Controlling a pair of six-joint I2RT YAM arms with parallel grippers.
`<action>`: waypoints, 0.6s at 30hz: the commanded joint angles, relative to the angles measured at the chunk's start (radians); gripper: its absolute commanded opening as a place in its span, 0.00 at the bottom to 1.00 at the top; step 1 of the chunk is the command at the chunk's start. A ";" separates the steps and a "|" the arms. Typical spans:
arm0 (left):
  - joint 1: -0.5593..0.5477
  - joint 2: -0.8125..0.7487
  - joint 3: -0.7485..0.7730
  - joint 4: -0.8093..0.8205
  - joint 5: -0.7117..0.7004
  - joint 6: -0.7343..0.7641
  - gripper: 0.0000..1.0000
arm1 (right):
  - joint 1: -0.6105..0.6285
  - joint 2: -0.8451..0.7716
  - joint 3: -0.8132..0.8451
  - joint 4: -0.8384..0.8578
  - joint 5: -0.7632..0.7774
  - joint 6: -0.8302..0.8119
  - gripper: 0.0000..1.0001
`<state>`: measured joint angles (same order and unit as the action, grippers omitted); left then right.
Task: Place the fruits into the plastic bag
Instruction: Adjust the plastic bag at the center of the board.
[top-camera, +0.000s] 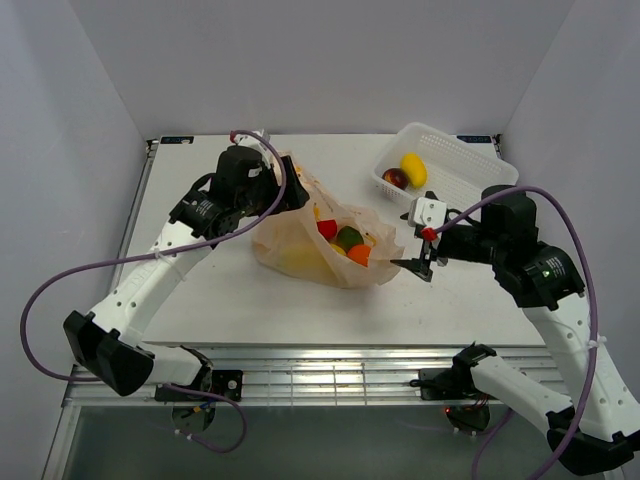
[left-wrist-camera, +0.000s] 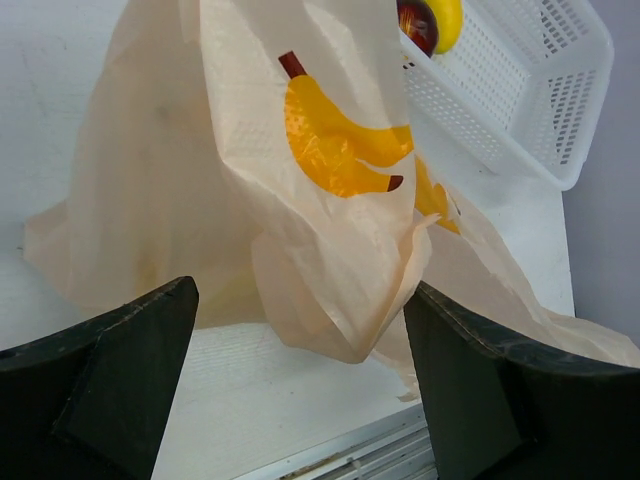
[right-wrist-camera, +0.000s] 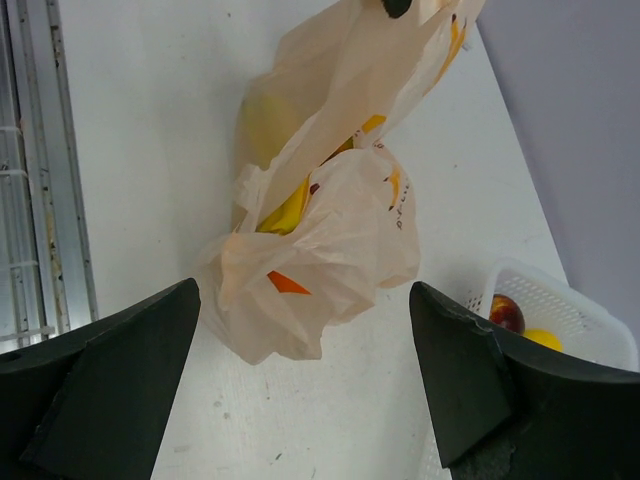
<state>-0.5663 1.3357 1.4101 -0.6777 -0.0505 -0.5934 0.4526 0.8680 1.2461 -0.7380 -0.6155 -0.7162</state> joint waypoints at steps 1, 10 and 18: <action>-0.004 -0.014 0.056 -0.011 -0.037 0.056 0.94 | -0.003 0.009 0.013 -0.069 -0.013 -0.015 0.90; -0.004 0.020 0.049 0.066 0.169 0.067 0.00 | -0.003 -0.009 0.010 -0.099 -0.035 -0.022 0.90; -0.004 -0.092 0.088 0.020 0.215 0.021 0.00 | 0.026 0.045 0.030 -0.152 -0.093 0.156 0.90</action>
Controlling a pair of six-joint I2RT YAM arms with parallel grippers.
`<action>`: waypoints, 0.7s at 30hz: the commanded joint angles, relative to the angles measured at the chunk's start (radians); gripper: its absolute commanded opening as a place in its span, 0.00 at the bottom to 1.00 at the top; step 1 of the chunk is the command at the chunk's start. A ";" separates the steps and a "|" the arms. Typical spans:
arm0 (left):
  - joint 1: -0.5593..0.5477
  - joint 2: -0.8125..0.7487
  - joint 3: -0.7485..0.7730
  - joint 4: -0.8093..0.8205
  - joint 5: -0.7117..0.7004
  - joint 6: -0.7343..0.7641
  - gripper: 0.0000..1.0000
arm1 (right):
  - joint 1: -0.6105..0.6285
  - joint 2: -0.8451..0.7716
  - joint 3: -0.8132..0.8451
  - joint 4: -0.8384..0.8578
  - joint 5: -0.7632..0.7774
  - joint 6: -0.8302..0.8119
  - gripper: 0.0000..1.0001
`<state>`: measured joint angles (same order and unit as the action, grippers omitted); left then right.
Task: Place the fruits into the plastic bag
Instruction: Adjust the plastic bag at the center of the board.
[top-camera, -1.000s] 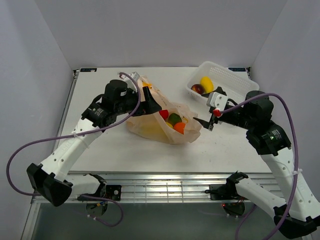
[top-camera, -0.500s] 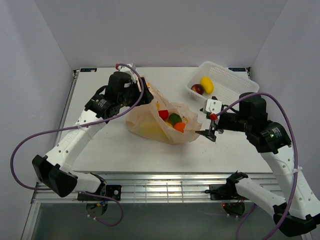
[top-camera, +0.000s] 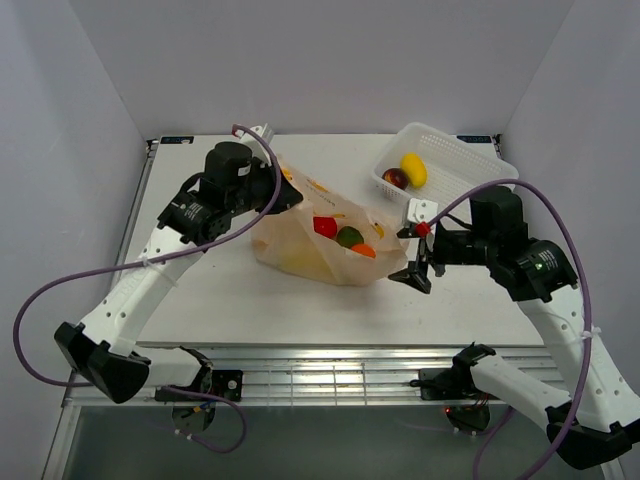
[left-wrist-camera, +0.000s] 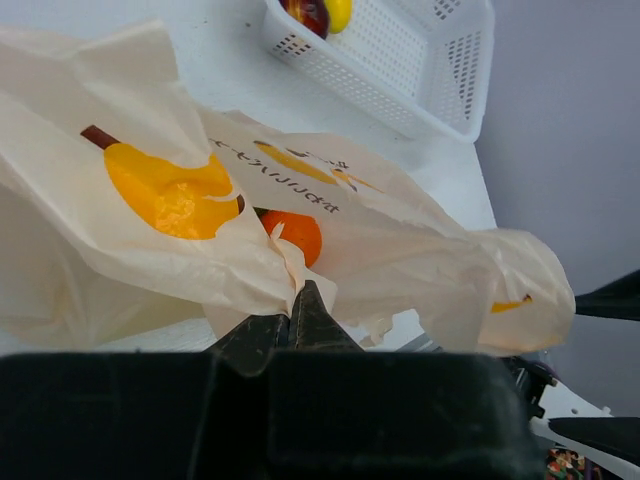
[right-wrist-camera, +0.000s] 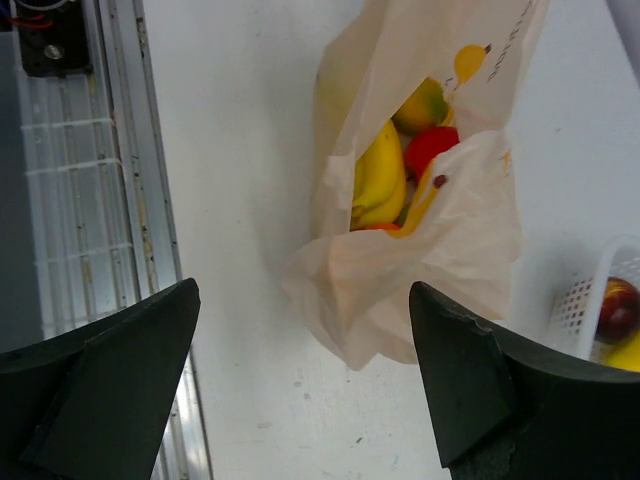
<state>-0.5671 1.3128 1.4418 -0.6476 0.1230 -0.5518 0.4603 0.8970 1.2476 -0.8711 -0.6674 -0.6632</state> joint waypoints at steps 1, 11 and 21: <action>-0.004 -0.073 0.066 -0.026 0.037 -0.023 0.00 | 0.026 0.017 0.018 -0.013 -0.011 0.138 0.90; -0.004 -0.096 0.065 -0.049 0.092 -0.045 0.00 | 0.034 -0.007 -0.083 0.228 0.015 0.428 0.93; -0.004 -0.153 0.032 -0.026 0.112 -0.066 0.00 | 0.034 0.138 0.038 0.261 0.153 0.554 0.33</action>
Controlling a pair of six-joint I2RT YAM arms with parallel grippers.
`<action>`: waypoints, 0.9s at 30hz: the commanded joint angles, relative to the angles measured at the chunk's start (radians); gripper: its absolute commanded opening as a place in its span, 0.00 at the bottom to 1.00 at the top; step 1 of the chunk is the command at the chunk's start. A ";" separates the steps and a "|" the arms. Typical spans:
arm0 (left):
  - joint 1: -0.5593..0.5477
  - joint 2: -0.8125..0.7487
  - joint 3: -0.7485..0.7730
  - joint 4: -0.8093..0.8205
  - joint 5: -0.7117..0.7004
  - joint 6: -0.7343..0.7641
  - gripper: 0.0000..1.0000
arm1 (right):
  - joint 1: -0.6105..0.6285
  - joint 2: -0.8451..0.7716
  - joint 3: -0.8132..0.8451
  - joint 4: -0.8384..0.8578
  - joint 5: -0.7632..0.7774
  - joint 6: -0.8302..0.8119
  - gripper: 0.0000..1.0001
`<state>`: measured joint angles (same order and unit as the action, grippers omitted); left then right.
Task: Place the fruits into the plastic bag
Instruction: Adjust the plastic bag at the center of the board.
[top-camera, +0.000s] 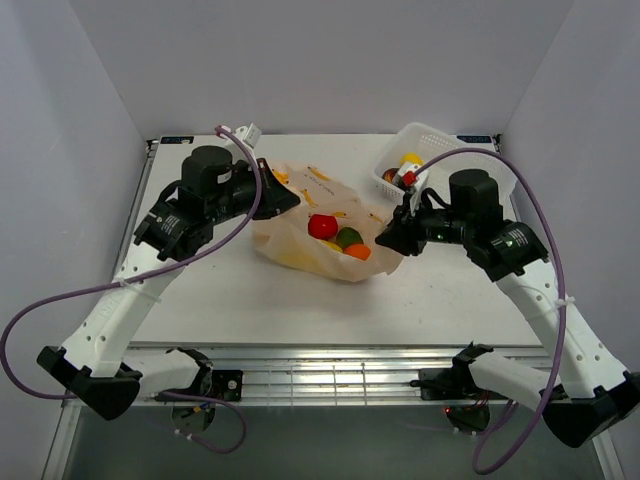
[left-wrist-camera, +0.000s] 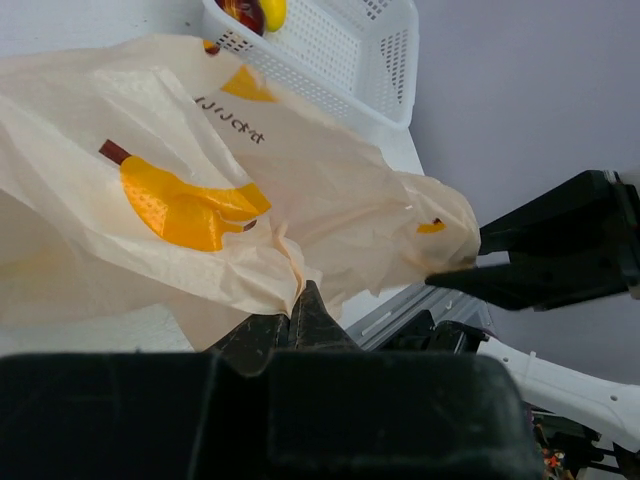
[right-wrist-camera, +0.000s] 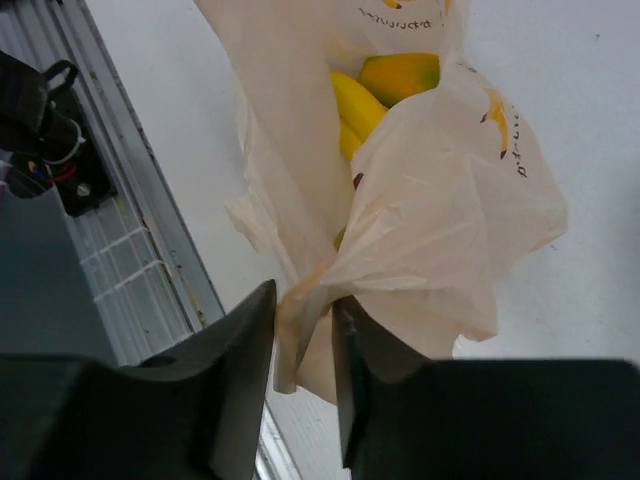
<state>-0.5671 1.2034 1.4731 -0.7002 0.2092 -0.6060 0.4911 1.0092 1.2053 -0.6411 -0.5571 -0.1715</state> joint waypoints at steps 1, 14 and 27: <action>-0.004 -0.045 0.004 0.025 0.025 -0.012 0.00 | 0.003 0.048 0.100 0.012 0.058 0.067 0.23; -0.004 0.148 0.548 -0.059 0.013 0.158 0.00 | 0.003 0.219 0.825 -0.143 0.532 0.276 0.08; 0.311 0.357 0.526 0.065 0.427 0.066 0.00 | -0.005 0.289 0.771 -0.144 0.806 0.371 0.08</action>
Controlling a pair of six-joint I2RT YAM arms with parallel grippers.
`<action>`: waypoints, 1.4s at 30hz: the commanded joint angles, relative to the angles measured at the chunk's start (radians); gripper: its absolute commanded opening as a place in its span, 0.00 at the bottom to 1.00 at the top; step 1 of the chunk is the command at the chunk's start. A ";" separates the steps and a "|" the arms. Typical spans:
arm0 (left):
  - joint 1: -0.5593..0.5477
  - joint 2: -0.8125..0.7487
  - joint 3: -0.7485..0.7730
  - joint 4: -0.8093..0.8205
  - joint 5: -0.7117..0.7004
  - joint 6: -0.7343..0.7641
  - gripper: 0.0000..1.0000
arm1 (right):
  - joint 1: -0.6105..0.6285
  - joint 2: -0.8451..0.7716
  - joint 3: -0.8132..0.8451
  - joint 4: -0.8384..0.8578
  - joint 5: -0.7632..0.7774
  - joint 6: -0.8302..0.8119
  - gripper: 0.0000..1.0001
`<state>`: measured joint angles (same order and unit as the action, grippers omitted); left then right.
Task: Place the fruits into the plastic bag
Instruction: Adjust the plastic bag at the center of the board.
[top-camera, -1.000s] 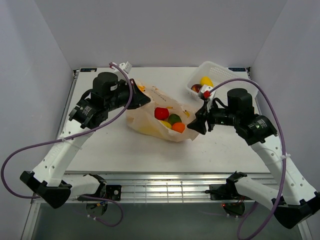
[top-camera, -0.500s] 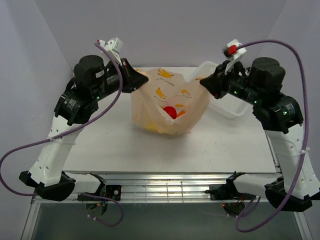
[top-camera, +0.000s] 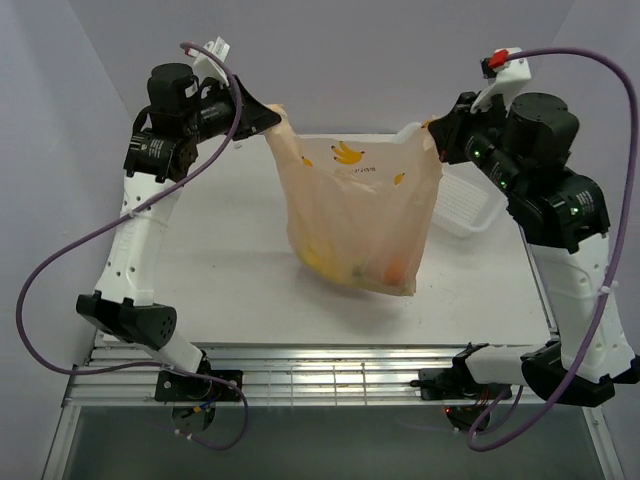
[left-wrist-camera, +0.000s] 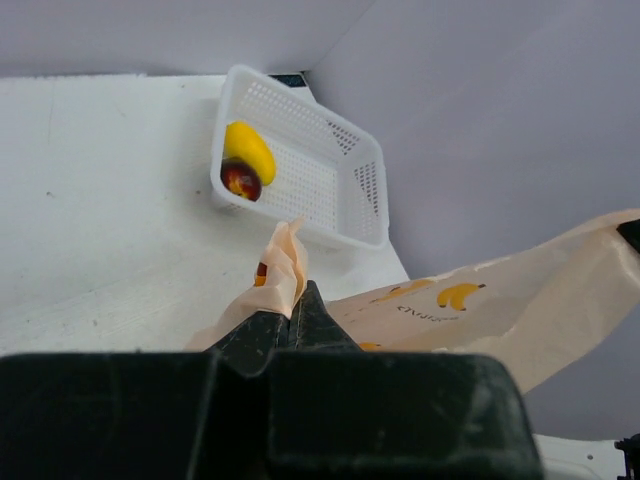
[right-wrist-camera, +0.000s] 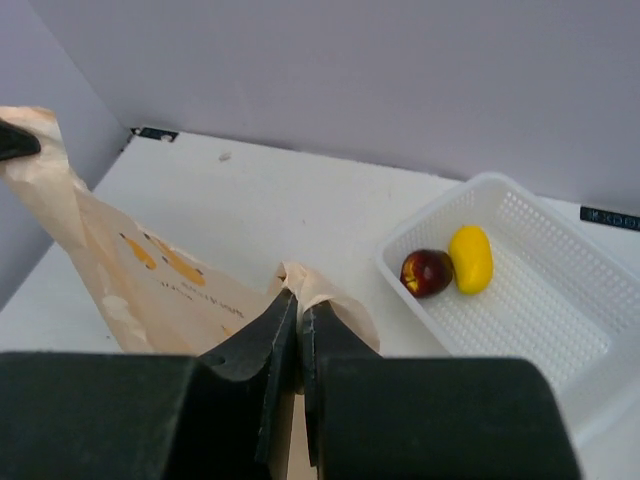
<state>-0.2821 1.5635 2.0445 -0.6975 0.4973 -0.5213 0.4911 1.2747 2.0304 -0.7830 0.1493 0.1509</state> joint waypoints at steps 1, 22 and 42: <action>0.027 -0.005 -0.059 0.078 0.144 -0.014 0.00 | -0.006 0.026 -0.099 -0.001 0.089 0.056 0.08; 0.049 -0.008 -0.270 0.151 0.147 0.030 0.00 | -0.014 -0.063 -0.418 0.222 -0.243 -0.114 0.34; 0.049 -0.042 -0.294 0.147 0.129 -0.016 0.00 | -0.014 -0.412 -0.901 0.324 -0.848 -0.476 0.90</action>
<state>-0.2382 1.5803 1.7508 -0.5671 0.6277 -0.5331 0.4778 0.8658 1.2114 -0.4934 -0.4927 -0.1822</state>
